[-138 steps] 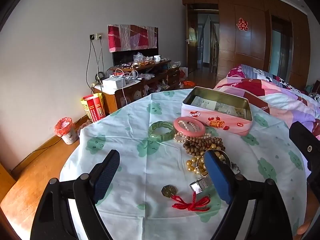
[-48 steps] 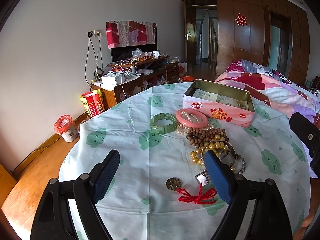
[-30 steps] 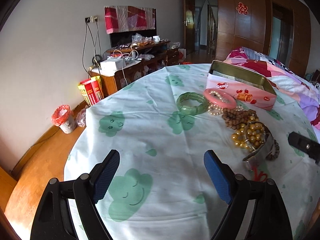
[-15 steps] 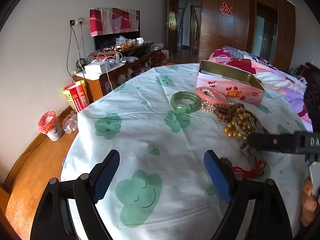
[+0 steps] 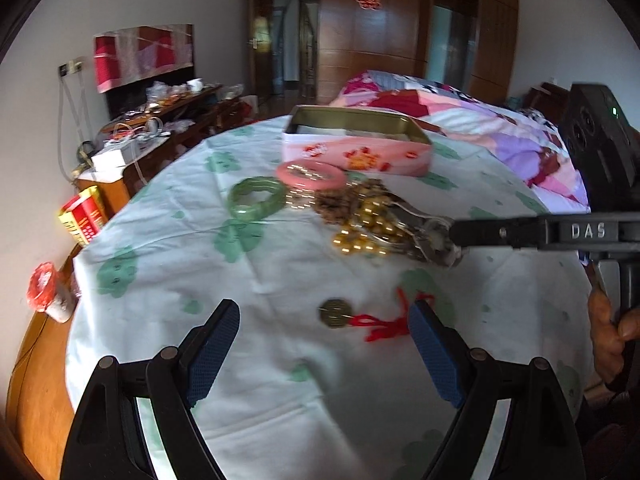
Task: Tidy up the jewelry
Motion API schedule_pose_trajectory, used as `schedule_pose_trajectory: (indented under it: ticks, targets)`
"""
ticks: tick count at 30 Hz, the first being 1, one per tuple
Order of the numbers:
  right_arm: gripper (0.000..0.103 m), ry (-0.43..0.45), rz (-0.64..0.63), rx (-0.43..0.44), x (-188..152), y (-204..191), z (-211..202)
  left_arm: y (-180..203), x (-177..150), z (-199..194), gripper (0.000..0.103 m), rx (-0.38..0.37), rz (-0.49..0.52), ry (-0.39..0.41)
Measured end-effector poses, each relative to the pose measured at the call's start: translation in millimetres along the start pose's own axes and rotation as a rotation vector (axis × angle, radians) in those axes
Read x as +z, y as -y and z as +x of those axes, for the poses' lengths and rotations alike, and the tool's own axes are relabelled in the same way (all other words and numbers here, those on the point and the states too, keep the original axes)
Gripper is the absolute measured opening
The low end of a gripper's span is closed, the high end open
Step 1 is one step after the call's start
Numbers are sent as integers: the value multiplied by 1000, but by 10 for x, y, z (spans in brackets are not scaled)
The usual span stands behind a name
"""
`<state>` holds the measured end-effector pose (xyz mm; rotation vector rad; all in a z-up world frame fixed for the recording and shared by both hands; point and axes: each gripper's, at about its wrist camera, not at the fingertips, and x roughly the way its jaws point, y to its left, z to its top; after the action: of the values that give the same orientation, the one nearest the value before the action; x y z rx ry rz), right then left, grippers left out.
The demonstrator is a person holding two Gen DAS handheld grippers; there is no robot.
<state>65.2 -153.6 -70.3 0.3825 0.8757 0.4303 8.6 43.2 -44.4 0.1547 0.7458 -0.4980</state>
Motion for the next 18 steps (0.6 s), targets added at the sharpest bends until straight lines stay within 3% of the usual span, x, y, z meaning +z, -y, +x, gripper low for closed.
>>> schedule_pose_trajectory:
  ticks: [4, 6, 7, 9, 13, 15, 17, 18]
  targets:
    - [21, 36, -11, -50, 24, 78, -154, 150, 14, 160, 86, -36, 0, -55]
    - [15, 48, -22, -87, 34, 105, -198, 162, 12, 219, 86, -31, -19, -75]
    - [12, 51, -27, -98, 41, 120, -215, 168, 15, 253, 83, -32, -26, -89]
    - [12, 57, -22, -107, 35, 161, -253, 176, 12, 301, 55, -30, -20, -113]
    - [12, 56, -14, -108, 23, 236, -267, 202, -6, 302, 49, -14, 17, -108]
    - [20, 55, 2, -87, 35, 254, -261, 223, -16, 301, 40, -2, 45, -102]
    - [51, 52, 1, -84, 69, 244, -229, 248, -19, 296, 25, -18, 53, -95]
    - [74, 63, -4, -95, 84, 233, -221, 244, -10, 304, 22, -18, 50, -94]
